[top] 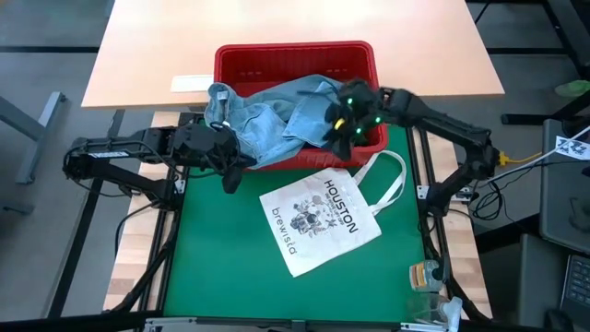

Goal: Fold Laundry from Bin
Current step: Fold the blue jeans

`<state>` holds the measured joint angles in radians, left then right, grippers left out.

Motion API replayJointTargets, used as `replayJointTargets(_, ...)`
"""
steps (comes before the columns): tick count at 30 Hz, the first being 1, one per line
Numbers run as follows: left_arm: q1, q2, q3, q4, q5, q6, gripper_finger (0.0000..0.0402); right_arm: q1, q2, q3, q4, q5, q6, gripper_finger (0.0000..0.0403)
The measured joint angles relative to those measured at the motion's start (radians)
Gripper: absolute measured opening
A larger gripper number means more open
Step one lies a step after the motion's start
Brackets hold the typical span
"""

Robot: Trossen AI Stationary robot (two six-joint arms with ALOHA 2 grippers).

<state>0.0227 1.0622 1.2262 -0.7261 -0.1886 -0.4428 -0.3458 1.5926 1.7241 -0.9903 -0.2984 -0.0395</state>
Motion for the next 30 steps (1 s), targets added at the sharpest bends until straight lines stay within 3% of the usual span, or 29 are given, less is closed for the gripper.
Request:
replayJointTargets(5, 0.000, 0.000, 0.000, 0.000, 0.000, 0.000, 0.0000, 0.088, 0.012, 0.000, 0.005, 0.209, -0.108, 0.0163)
replayJointTargets(10, 0.000, 0.000, 0.000, 0.000, 0.000, 0.000, 0.0000, 0.144, 0.020, -0.001, 0.024, 0.352, -0.125, 0.0163)
replayJointTargets(17, 0.000, 0.000, 0.000, 0.000, 0.000, 0.000, 0.0000, 0.162, 0.058, -0.001, 0.029, 0.379, -0.124, 0.0163)
replayJointTargets(27, -0.031, 0.000, 0.000, 0.000, -0.004, 0.000, 0.0000, 0.163, 0.145, -0.001, 0.054, 0.544, -0.124, 0.0163)
replayJointTargets(30, -0.050, 0.000, 0.000, -0.001, -0.018, 0.001, 0.0000, 0.163, 0.146, -0.001, 0.055, 0.569, -0.124, 0.0145)
